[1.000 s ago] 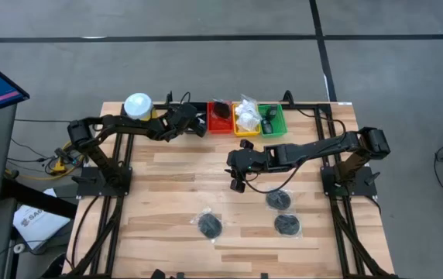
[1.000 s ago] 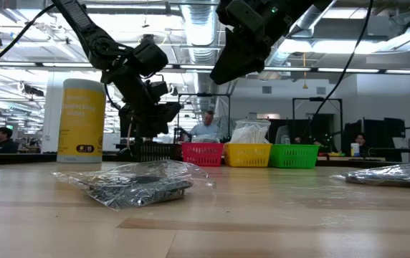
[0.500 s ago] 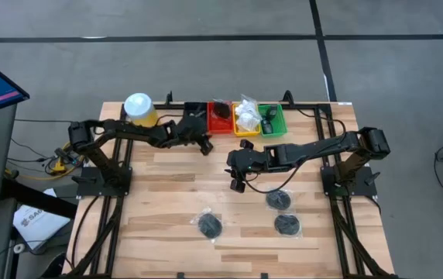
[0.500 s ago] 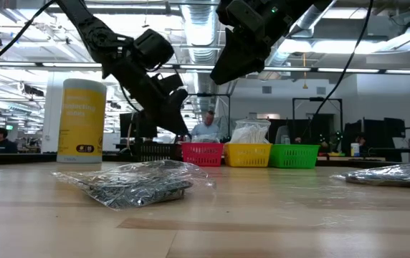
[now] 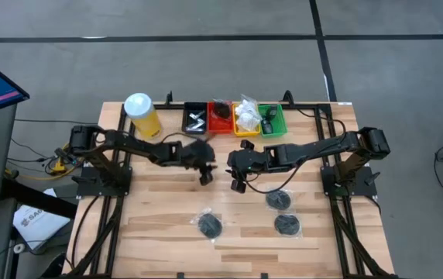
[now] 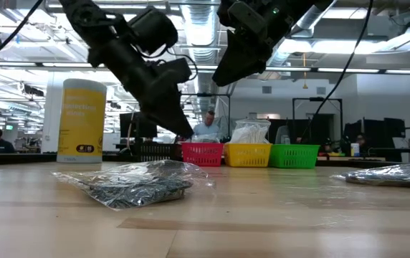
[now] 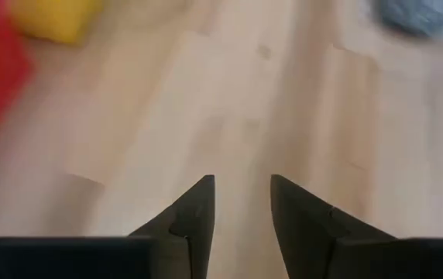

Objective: Pick & Place Travel size toiletries
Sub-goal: Put the hairbrush into the red bin

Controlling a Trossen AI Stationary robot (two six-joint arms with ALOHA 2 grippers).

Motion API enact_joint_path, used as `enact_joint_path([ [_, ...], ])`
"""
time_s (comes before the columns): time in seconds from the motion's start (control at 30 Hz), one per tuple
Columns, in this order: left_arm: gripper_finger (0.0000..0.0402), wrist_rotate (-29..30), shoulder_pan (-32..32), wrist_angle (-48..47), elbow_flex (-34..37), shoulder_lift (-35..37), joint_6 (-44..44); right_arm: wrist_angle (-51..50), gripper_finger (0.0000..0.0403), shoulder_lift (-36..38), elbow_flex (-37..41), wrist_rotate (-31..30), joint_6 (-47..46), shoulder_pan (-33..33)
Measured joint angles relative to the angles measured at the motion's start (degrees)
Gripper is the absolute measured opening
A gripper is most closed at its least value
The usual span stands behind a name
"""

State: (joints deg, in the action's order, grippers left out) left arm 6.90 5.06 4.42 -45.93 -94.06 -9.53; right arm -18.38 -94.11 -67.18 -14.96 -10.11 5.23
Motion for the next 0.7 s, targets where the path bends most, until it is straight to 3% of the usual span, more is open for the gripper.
enact_joint_path([
  [0.27,0.0116,-0.8,-8.9,-5.5,0.0,0.0,-7.2,0.0,0.0129,0.0,0.0,0.0,0.0,0.2],
  [0.43,0.0117,-6.5,-12.5,-5.7,0.0,0.0,-11.8,0.0,0.0129,0.0,0.0,0.0,0.0,0.2],
  [0.7,0.0118,-6.8,-16.7,-5.8,0.1,0.0,-15.4,0.0,0.0129,0.0,0.0,0.0,0.0,0.2],
])
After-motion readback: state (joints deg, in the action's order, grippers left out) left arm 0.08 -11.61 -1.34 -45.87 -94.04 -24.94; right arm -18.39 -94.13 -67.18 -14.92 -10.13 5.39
